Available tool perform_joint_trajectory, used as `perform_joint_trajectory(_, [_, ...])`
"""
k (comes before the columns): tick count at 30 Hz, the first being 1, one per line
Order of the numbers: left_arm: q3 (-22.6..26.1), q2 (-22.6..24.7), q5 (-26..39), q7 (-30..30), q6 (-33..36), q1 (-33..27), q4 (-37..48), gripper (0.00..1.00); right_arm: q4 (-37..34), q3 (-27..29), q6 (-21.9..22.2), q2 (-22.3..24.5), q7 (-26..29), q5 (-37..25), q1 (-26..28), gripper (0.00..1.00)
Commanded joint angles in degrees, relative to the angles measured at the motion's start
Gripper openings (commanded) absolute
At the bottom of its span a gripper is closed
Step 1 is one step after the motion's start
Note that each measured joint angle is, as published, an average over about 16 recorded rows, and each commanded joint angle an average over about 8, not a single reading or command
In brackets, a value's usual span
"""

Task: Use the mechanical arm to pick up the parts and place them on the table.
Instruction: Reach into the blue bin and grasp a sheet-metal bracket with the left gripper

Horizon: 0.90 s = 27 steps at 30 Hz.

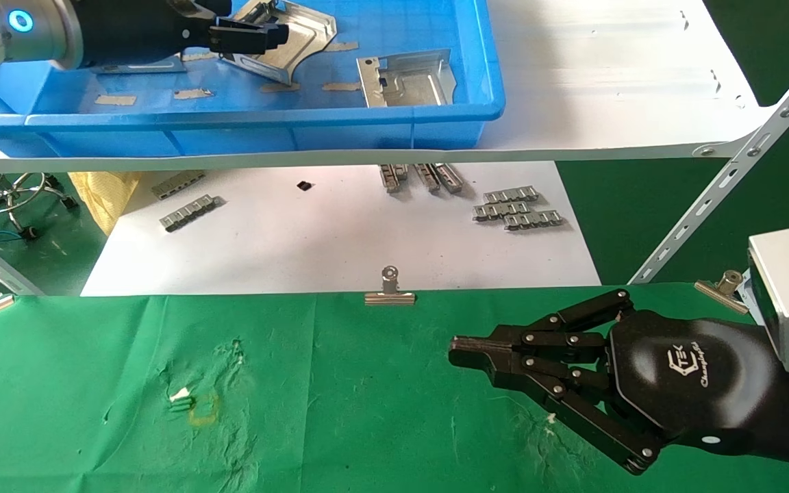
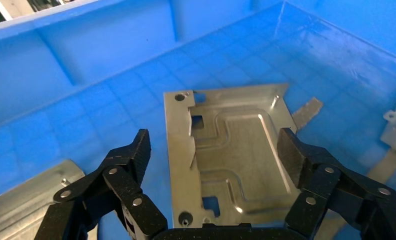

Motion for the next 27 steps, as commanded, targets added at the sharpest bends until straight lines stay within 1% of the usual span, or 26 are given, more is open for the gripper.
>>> perform_joint_trajectory(1, [0.2, -0.1, 0.3, 0.0, 0.6, -0.3, 0.5, 0.00, 0.0, 0.0, 0.0, 0.0, 0.0, 0.0, 0.0, 1.00])
perform_joint_trajectory(9, [0.5, -0.9, 0.7, 0.9, 1.9, -0.7, 1.1, 0.00, 0.0, 0.0, 0.0, 0.0, 0.0, 0.0, 0.0, 1.00])
perform_joint_trajectory(27, [-0.4, -1.7, -0.6, 3.3, 1.2, -0.5, 1.2, 0.00, 0.0, 0.0, 0.0, 0.0, 0.0, 0.0, 0.0, 1.00])
